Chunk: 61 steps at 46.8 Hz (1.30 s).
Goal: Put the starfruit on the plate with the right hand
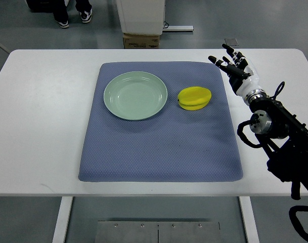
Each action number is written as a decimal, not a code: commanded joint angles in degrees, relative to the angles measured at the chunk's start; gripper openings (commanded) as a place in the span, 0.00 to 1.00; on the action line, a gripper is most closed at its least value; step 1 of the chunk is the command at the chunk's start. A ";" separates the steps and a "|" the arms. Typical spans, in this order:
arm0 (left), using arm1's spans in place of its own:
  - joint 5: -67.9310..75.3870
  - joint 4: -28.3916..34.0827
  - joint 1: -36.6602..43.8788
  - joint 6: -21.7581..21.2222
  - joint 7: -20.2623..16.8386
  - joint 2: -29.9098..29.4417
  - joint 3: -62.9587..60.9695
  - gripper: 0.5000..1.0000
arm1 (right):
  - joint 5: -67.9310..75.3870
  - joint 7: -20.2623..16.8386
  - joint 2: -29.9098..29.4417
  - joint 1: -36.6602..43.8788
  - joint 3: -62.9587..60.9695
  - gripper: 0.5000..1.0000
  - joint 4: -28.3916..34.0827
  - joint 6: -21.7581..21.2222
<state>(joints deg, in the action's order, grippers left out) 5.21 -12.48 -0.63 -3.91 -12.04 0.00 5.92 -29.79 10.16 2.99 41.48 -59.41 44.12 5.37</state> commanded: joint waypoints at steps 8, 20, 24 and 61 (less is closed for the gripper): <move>-0.02 0.00 0.01 0.04 0.00 0.00 -0.03 1.00 | 0.00 0.03 0.00 0.00 0.00 1.00 0.00 0.00; -0.02 0.00 0.01 0.04 0.00 0.00 -0.03 1.00 | 0.00 0.03 0.18 0.00 -0.09 1.00 0.00 0.00; -0.02 0.00 0.01 0.04 0.00 0.00 -0.03 1.00 | 0.00 0.03 0.18 0.00 -0.09 1.00 0.00 0.00; -0.02 -0.09 0.01 0.04 0.00 0.00 -0.12 1.00 | 0.00 0.03 0.26 0.70 -0.09 1.00 0.09 0.00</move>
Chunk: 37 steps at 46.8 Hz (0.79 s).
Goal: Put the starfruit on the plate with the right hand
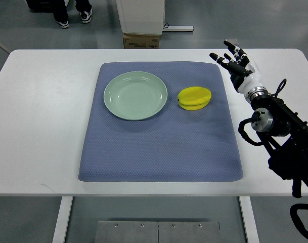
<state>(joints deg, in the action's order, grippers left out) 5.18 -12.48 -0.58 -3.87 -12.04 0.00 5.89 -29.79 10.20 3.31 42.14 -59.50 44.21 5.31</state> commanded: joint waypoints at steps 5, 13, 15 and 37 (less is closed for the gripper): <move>0.00 0.00 -0.04 0.00 0.00 0.00 0.00 1.00 | 0.00 0.00 0.12 0.14 0.00 1.00 0.00 0.05; 0.00 0.00 -0.04 0.00 0.00 0.00 0.00 1.00 | 0.00 0.00 0.47 0.14 0.00 1.00 0.00 -0.04; 0.00 0.00 -0.04 0.00 0.00 0.00 0.00 1.00 | 0.00 0.00 0.56 0.14 0.00 1.00 0.00 -0.04; 0.00 0.00 -0.04 0.00 0.00 0.00 0.00 1.00 | 0.00 -0.96 0.56 0.93 0.08 1.00 -0.09 -0.04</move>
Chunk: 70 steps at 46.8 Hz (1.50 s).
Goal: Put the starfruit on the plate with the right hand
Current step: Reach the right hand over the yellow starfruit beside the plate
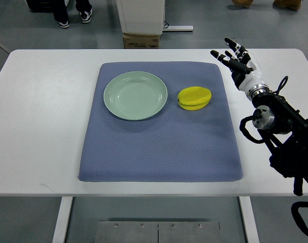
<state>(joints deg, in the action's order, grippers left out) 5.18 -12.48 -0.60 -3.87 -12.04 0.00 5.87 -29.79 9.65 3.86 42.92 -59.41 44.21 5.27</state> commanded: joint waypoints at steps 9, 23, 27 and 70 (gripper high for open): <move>0.00 0.00 -0.01 0.00 0.00 0.00 0.02 1.00 | 0.00 -1.65 0.01 0.06 0.79 1.00 -0.09 -1.05; 0.00 0.00 -0.01 0.00 0.00 0.00 0.02 1.00 | -0.26 -1.39 0.18 -0.29 1.05 1.00 0.26 -4.65; 0.00 0.00 -0.01 0.00 0.00 0.00 0.02 1.00 | -1.23 -1.21 0.45 -0.29 1.49 1.00 0.35 -4.74; 0.00 0.00 0.08 0.00 0.00 0.00 0.02 1.00 | -25.75 9.25 8.36 8.93 31.37 1.00 0.70 -4.22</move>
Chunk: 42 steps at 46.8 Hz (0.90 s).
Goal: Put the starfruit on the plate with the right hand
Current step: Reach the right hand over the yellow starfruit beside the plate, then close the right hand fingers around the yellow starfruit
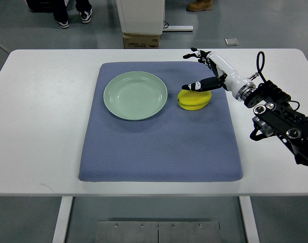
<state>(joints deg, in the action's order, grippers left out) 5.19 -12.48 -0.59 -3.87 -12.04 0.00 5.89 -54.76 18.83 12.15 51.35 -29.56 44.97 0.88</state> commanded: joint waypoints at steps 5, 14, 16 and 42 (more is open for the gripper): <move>0.00 0.00 -0.03 0.00 0.00 0.00 0.00 1.00 | -2.19 0.06 0.07 1.47 4.16 1.00 -0.23 0.44; 0.00 0.00 -0.03 0.00 0.00 0.00 0.00 1.00 | -3.95 0.06 0.07 2.53 7.94 1.00 -1.11 1.14; 0.00 0.00 -0.03 0.00 0.00 0.00 0.00 1.00 | -4.48 0.06 -0.02 2.79 8.99 1.00 -1.72 1.40; 0.00 0.00 -0.03 0.00 0.00 0.00 0.00 1.00 | -6.06 0.06 -0.63 4.55 16.82 0.99 -5.94 3.51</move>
<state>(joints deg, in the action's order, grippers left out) 5.19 -12.48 -0.57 -3.87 -12.04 0.00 5.88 -60.73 18.91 11.54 55.93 -13.60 39.61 3.97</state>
